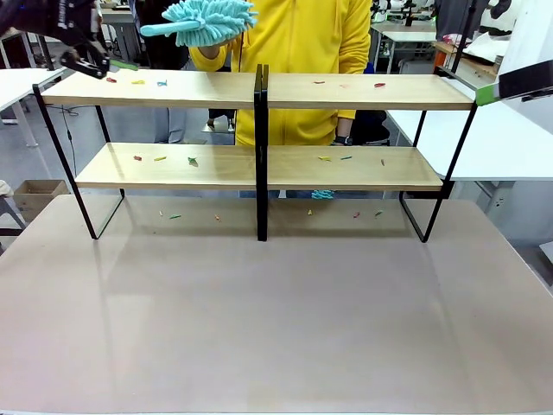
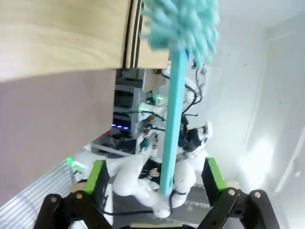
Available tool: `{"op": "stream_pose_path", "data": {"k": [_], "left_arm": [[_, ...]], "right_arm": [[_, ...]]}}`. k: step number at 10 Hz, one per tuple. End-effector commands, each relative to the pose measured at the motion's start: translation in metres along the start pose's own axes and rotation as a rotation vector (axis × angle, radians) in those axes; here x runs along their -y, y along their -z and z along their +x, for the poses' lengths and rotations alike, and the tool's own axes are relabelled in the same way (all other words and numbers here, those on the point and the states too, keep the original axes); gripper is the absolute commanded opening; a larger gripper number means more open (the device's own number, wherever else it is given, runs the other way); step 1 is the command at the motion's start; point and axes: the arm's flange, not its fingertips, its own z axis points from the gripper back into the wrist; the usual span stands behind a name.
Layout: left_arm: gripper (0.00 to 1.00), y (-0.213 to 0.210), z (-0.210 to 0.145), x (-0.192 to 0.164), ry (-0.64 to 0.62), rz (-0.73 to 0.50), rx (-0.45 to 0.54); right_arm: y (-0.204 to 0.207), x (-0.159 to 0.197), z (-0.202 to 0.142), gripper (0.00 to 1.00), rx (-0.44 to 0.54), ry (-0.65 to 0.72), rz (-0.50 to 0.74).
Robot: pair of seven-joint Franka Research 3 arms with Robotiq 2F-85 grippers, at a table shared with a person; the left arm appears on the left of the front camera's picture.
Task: Clean the shelves.
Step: Pick up the Duster when the human hands it over.
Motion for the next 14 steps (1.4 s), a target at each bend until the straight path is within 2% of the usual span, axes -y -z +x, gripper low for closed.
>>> {"op": "stream_pose_path", "data": {"k": [1, 3, 7, 8, 9, 10, 11, 12, 14], "left_arm": [[1.0, 0.015, 0.008, 0.011, -0.052, -0.034, 0.031], [1.0, 0.023, 0.01, 0.009, -0.039, -0.109, 0.047], [1.0, 0.028, 0.014, 0.004, -0.045, -0.116, 0.045], [0.42, 0.027, 0.014, 0.002, -0.036, -0.122, 0.045], [0.43, 0.026, 0.014, 0.003, -0.034, -0.13, 0.043], [0.0, 0.027, 0.014, 0.003, -0.033, -0.131, 0.043], [0.37, 0.028, 0.013, 0.003, -0.033, -0.128, 0.044], [0.0, 0.03, 0.012, 0.004, -0.029, -0.129, 0.04], [0.0, 0.032, 0.013, 0.003, -0.032, -0.135, 0.029]], "right_arm": [[0.0, 0.001, 0.0, 1.0, 0.001, 0.002, 0.002], [0.0, 0.001, 0.0, 1.0, 0.001, 0.002, 0.002], [0.0, 0.001, 0.0, 1.0, 0.001, 0.002, 0.002], [0.0, 0.001, 0.0, 1.0, 0.001, 0.002, 0.002], [0.0, 0.001, 0.0, 1.0, 0.001, 0.002, 0.002], [0.0, 0.001, 0.0, 1.0, 0.001, 0.002, 0.002], [0.0, 0.001, 0.0, 1.0, 0.001, 0.002, 0.002], [0.0, 0.001, 0.0, 1.0, 0.001, 0.002, 0.002], [0.0, 0.001, 0.0, 1.0, 0.001, 0.002, 0.002]]}}
